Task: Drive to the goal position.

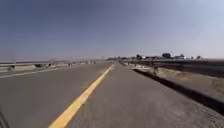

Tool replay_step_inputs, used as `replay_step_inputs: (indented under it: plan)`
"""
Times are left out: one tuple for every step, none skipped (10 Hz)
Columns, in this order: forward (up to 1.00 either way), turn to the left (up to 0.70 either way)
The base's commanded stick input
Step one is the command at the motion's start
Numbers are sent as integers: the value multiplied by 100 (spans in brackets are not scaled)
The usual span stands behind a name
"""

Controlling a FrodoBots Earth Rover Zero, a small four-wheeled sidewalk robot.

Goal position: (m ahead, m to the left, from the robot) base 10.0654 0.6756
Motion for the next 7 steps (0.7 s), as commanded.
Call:
replay_step_inputs:
  plan:
    - [50,0]
    - [50,0]
    - [50,0]
    - [50,0]
    - [50,0]
    - [50,0]
    - [50,0]
